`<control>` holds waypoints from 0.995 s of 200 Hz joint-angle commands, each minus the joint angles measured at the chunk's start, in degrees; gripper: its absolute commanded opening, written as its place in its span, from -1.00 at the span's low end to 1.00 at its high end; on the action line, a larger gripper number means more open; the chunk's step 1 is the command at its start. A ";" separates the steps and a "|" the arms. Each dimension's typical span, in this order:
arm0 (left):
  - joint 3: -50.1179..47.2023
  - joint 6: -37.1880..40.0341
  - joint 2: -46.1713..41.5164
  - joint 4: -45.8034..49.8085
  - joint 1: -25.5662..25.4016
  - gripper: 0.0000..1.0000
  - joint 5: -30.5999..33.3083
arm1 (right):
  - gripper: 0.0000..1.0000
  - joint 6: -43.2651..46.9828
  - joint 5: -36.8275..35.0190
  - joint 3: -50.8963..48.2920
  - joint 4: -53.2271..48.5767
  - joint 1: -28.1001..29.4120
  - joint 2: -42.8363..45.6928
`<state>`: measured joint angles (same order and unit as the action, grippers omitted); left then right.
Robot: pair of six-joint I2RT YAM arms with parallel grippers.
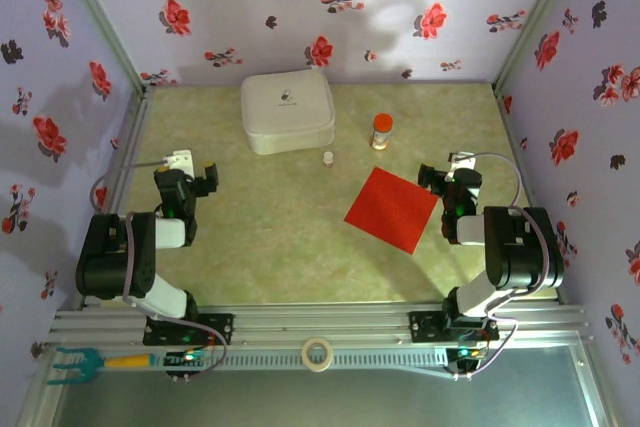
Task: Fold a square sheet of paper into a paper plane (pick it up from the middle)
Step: Move the square sheet of paper to the center of the table.
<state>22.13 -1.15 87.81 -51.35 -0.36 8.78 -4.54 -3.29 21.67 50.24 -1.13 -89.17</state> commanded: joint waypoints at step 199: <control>-0.30 -4.51 -16.22 14.86 0.20 1.00 1.40 | 0.99 -5.78 -4.41 4.23 -22.17 1.04 16.31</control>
<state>20.29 -1.74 79.15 -46.17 -0.36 7.53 -5.76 -5.17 22.50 40.60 -0.32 -79.40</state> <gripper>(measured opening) 0.998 0.993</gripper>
